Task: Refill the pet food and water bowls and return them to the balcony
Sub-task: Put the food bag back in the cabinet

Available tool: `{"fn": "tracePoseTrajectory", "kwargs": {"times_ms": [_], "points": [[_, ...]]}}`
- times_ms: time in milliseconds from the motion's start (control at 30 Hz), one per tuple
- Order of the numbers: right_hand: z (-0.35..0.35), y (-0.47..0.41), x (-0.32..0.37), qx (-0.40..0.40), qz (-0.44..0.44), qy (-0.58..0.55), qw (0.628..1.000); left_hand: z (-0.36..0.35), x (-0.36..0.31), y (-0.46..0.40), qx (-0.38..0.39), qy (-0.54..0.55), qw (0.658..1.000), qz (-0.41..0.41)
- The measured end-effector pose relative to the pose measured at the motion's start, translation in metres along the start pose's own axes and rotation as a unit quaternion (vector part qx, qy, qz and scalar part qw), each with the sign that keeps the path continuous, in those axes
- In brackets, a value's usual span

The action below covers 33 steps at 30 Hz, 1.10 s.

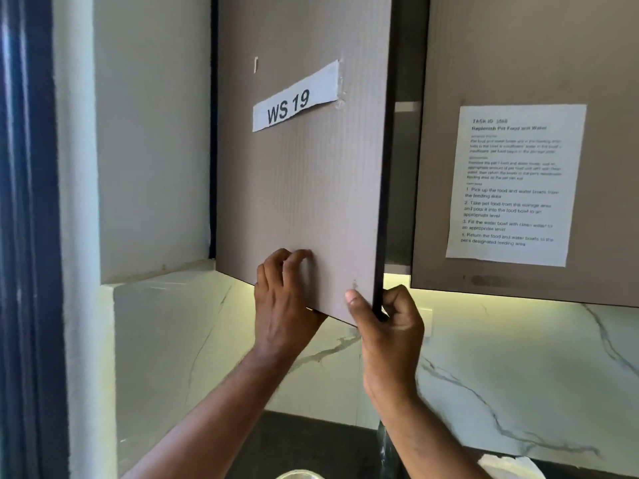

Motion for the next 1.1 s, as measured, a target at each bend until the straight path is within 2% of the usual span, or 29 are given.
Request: {"fn": "tracePoseTrajectory", "kwargs": {"times_ms": [267, 467, 600, 767, 933, 1100], "points": [[-0.063, 0.058, 0.058, 0.055, 0.125, 0.095, 0.986, 0.078, 0.014, 0.015, 0.032, 0.024, 0.999, 0.022], [-0.118, 0.097, 0.093, 0.045, 0.212, 0.172, 0.961, 0.117, 0.048, 0.023, 0.052, 0.080, 0.995, 0.032], [-0.155, 0.120, 0.100, 0.044, 0.230, 0.210, 0.949, 0.135, 0.078, 0.025, 0.071, 0.121, 0.990, 0.024], [-0.198, 0.145, 0.105, 0.039, 0.246, 0.242, 0.938, 0.148, 0.119, 0.023, 0.050, 0.183, 0.982, 0.003], [-0.228, 0.161, 0.104, 0.029, 0.247, 0.276, 0.928, 0.151, 0.157, 0.030, 0.040, 0.218, 0.975, 0.030], [-0.241, 0.171, 0.103, 0.029, 0.239, 0.295, 0.924, 0.155, 0.163, 0.025, 0.047, 0.248, 0.968, 0.020]]}}
Point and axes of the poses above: each hand's wrist, its own y-axis away from the middle knuckle, its own z-axis out of the back of the hand, x = y × z, the point moved 7 cm from there along -y, towards the middle knuckle, and after that the axes turned 6 degrees about -y, right-handed, at the moved point
